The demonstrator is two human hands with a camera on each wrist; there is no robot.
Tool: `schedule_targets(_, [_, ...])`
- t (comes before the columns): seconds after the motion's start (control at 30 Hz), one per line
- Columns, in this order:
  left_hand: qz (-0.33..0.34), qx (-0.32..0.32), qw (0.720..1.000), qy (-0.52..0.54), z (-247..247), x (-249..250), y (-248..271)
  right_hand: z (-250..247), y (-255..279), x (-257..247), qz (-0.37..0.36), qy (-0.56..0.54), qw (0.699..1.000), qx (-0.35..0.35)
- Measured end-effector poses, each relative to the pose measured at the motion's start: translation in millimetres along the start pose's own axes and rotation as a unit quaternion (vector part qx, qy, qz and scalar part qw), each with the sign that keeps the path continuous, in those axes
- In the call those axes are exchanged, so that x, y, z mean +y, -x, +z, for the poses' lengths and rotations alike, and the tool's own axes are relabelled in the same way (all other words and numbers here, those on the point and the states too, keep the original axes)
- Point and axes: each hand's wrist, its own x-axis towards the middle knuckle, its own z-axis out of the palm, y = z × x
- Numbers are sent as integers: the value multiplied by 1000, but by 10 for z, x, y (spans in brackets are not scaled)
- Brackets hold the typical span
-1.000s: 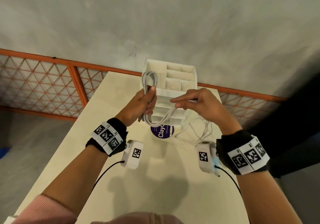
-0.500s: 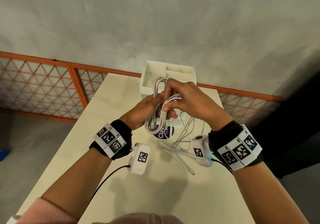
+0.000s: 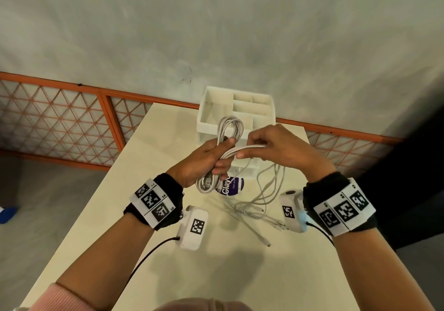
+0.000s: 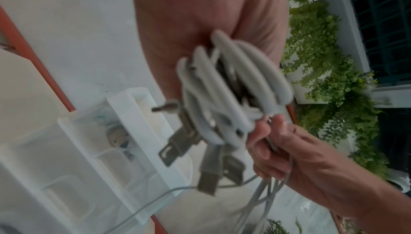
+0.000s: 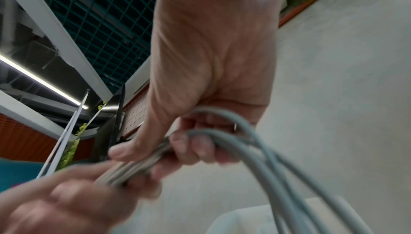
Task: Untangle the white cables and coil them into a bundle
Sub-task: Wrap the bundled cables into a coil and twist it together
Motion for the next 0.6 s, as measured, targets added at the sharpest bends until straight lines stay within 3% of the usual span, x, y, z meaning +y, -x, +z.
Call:
schedule_targets(0.1, [-13, 2, 1000, -17, 6, -59, 11, -69, 42, -12, 4, -9, 999, -42])
schedule_targets(0.23, [-35, 0, 998, -54, 87, -67, -7, -41, -4, -87, -19, -9, 1000, -22])
schedule_targets(0.4, [-72, -21, 997, 10, 110, -83, -24, -74, -76, -172, -44, -42, 998, -21])
schedule_targets(0.5, [-72, -25, 996, -40, 147, -89, -5, -62, -129, -204, -34, -85, 996, -19])
schedule_targets(0.6, [-77, -24, 996, -24, 153, -123, 10, -38, -189, -203, -23, -102, 994, 9])
